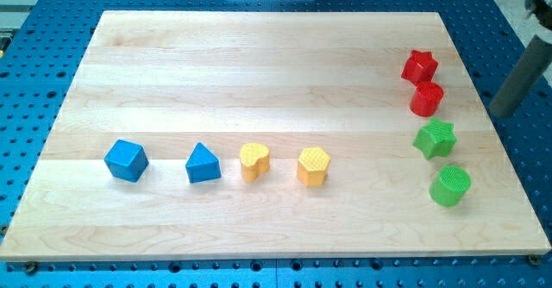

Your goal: Slide the red circle horizontal to the red star

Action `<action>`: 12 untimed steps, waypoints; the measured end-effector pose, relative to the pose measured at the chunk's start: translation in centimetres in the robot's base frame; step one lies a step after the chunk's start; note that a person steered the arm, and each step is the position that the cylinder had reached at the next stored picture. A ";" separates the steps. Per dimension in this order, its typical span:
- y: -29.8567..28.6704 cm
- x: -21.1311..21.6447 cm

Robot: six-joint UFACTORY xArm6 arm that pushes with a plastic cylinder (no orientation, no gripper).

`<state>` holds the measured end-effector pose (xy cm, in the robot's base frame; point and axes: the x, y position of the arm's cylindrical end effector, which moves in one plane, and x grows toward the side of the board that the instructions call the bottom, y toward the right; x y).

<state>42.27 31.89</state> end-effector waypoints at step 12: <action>-16.9 -4.8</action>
<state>37.44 15.01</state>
